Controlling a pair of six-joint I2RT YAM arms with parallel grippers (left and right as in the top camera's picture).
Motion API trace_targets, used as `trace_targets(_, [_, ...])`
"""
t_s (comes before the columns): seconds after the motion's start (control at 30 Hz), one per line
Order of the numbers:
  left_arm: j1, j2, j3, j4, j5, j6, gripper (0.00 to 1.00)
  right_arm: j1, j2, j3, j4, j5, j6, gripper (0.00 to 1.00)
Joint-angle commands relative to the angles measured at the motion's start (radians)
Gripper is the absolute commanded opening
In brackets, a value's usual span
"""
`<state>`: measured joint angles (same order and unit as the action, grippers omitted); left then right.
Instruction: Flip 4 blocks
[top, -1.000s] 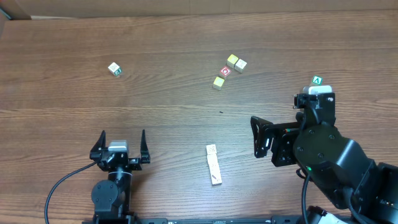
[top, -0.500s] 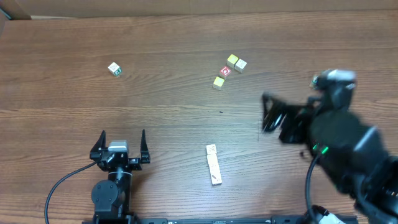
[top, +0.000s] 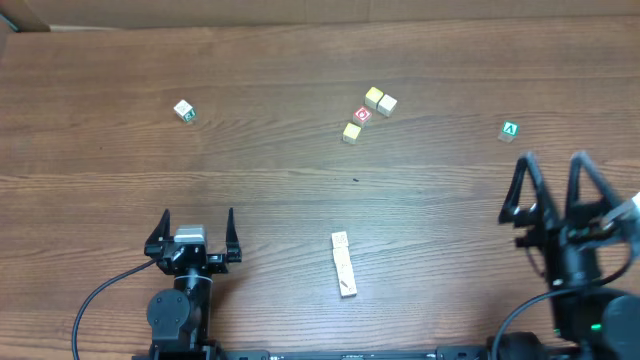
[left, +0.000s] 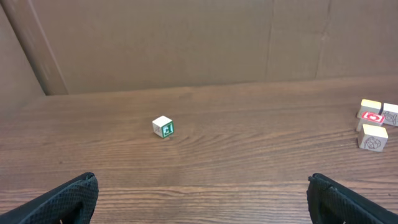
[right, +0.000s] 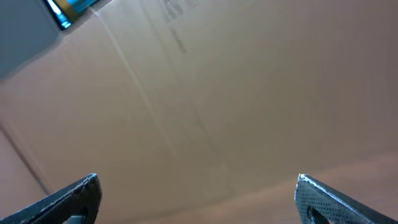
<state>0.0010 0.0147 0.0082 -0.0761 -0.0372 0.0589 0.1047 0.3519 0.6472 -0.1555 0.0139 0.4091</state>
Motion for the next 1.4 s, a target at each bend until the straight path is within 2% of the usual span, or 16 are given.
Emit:
trace_targets(0.0, [0.006, -0.01, -0.003, 0.001, 0.005, 0.005, 1.0, -0.047, -0.17, -0.26, 0.08, -0.003, -0.017, 1.0])
trace_targets(0.2, [0.006, -0.01, -0.003, 0.001, 0.005, 0.005, 1.0, -0.094, -0.342, -0.521, 0.137, -0.004, -0.017, 1.0])
trace_targets(0.3, [0.006, -0.01, -0.003, 0.001, 0.005, 0.005, 1.0, -0.106, -0.349, -0.578, 0.157, 0.006, -0.018, 1.0])
trace_targets(0.43, [0.006, -0.01, -0.003, 0.001, 0.005, 0.005, 1.0, -0.107, -0.349, -0.611, 0.158, 0.074, -0.034, 1.0])
trace_targets(0.57, [0.006, -0.01, -0.003, 0.001, 0.005, 0.005, 1.0, -0.107, -0.349, -0.64, 0.146, 0.071, -0.122, 1.0])
trace_targets(0.67, [0.006, -0.01, -0.003, 0.001, 0.005, 0.005, 1.0, -0.106, -0.349, -0.64, 0.117, 0.031, -0.224, 1.0])
trace_targets(0.77, [0.006, -0.01, -0.003, 0.001, 0.005, 0.005, 1.0, -0.106, -0.349, -0.64, 0.079, -0.084, -0.389, 1.0])
trace_targets(1.0, [0.006, -0.01, -0.003, 0.001, 0.005, 0.005, 1.0, -0.106, -0.349, -0.64, 0.082, -0.148, -0.502, 1.0])
trace_targets(1.37, [0.006, -0.01, -0.003, 0.001, 0.005, 0.005, 1.0, -0.105, -0.349, -0.64, 0.081, -0.149, -0.504, 1.0])
